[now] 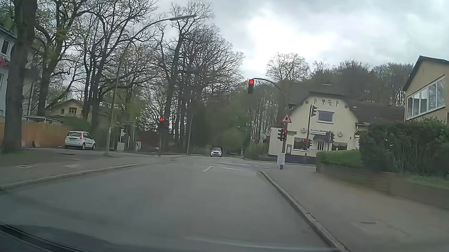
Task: Follow the waypoints while adhering to traffic rules and regulations
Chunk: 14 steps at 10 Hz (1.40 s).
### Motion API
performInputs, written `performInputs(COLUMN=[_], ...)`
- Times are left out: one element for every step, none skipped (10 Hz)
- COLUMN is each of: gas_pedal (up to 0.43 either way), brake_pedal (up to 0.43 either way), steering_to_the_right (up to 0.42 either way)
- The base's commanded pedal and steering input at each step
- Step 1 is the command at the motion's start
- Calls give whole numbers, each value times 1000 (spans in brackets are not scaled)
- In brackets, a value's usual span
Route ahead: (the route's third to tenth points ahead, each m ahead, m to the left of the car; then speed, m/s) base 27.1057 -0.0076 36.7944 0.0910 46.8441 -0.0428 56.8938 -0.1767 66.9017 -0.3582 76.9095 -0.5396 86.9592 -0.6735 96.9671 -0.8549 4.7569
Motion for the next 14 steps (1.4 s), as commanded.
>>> performInputs(gas_pedal=[79, 79, 79, 79, 79, 79, 79, 79, 79, 79, 79, 67, 67, 67], brake_pedal=[6, 0, 0, 0, 0, 0, 0, 0, 0, 6, 0, 0, 0, 0], steering_to_the_right=[-2, -2, -2, -2, -2, -3, -3, -2, -3, -2, -3, -3, -3, -3])
